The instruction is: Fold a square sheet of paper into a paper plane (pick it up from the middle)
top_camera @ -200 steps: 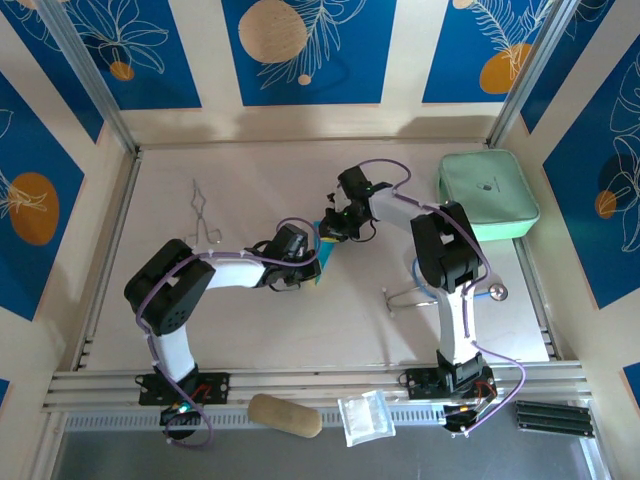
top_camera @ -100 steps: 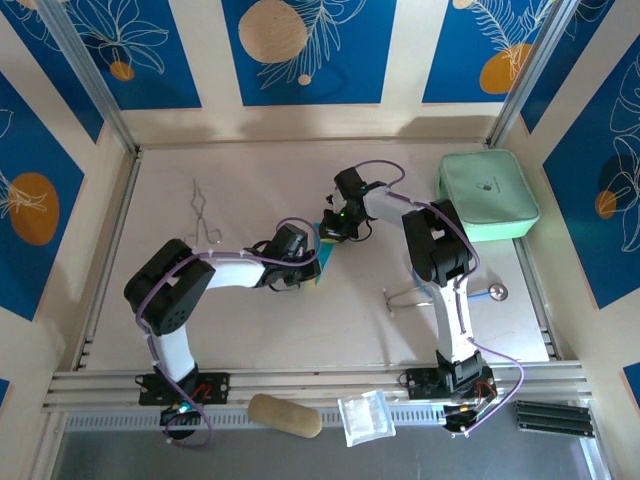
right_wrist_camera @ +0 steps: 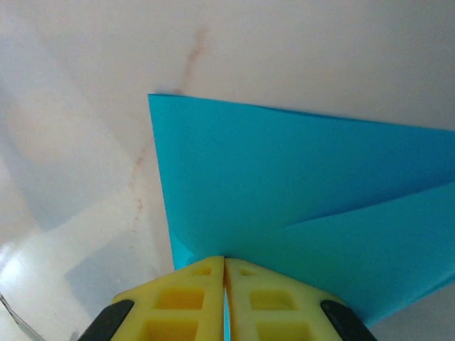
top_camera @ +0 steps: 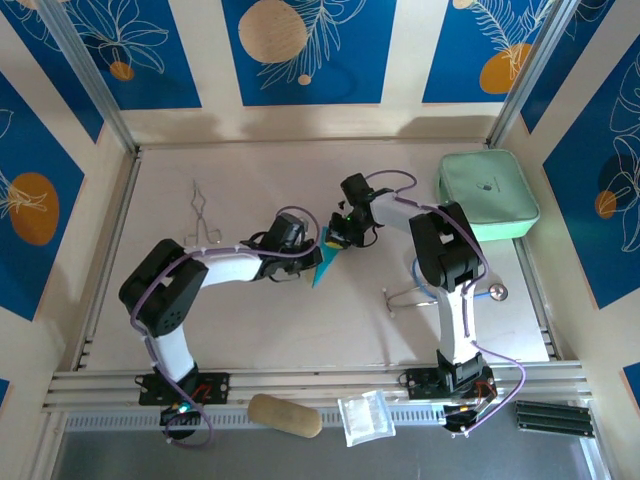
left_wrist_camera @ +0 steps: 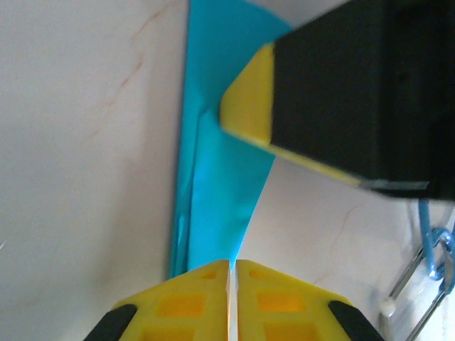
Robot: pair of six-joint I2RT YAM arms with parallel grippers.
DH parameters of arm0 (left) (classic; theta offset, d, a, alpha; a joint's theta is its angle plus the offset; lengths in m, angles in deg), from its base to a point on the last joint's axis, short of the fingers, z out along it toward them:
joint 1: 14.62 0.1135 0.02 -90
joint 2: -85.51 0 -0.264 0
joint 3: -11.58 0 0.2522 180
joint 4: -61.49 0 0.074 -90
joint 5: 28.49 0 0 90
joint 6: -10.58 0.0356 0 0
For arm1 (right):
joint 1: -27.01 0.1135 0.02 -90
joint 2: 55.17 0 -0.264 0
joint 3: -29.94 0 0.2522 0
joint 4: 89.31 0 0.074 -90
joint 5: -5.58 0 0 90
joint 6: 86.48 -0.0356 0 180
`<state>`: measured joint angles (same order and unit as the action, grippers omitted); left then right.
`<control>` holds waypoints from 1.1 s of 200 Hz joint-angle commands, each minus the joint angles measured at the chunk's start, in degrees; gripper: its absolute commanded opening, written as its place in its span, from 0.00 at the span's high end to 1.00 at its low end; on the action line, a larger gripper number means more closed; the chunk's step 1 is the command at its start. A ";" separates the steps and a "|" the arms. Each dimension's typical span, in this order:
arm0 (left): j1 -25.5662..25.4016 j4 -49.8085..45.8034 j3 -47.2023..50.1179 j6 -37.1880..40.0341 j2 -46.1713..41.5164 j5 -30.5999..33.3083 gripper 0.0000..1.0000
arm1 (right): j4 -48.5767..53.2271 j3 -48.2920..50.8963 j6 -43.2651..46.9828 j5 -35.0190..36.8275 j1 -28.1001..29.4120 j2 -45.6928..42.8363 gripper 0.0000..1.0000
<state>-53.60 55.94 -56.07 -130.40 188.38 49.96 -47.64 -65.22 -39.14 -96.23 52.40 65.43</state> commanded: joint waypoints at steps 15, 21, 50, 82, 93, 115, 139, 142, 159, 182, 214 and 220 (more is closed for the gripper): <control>0.73 2.38 -3.77 -1.58 5.17 -0.96 0.90 | 4.01 2.47 -5.75 3.01 -0.73 0.08 0.89; 0.70 2.91 -4.17 -1.95 5.84 -1.43 0.90 | 4.02 2.42 -6.07 2.75 -0.84 0.01 0.89; 0.75 5.24 -4.65 -3.75 8.02 -2.90 0.92 | 3.04 2.31 -6.67 1.21 -1.08 -0.60 0.89; 0.73 0.96 -4.06 -3.47 8.40 -0.07 0.96 | 0.08 2.59 -3.09 -0.58 -1.84 -2.63 0.89; 0.68 -1.09 -3.86 -2.94 8.31 1.17 0.97 | -1.47 2.81 0.09 -2.41 -2.60 -3.62 0.89; 0.71 -3.46 -3.76 -1.72 8.77 1.84 0.99 | -4.51 4.75 7.12 -4.43 -3.67 -6.23 0.88; 0.71 -4.27 -4.19 -1.51 10.10 1.21 1.00 | -6.00 7.05 11.05 -7.06 -3.38 -7.56 0.88; 0.73 -4.29 -4.26 -1.57 10.23 1.23 1.00 | -6.06 7.35 11.27 -7.08 -3.19 -7.64 0.88; 0.70 -4.85 -4.52 -1.52 10.73 1.08 1.00 | -6.69 8.86 11.44 -7.02 -2.24 -8.03 0.88; 0.71 -6.15 -4.68 -1.09 10.93 1.10 1.00 | -7.54 9.85 10.63 -6.99 -1.67 -7.30 0.88; 0.75 -7.69 -4.38 -0.61 10.94 1.40 1.00 | -7.72 9.84 10.74 -5.89 -1.62 -5.03 0.90; 0.72 -7.99 -4.30 -0.61 10.97 1.44 1.00 | -7.92 10.01 10.78 -5.81 -1.76 -4.53 0.90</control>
<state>-53.32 55.74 -61.10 -132.87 196.38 49.59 -54.97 -55.74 -29.58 -101.39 51.02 58.91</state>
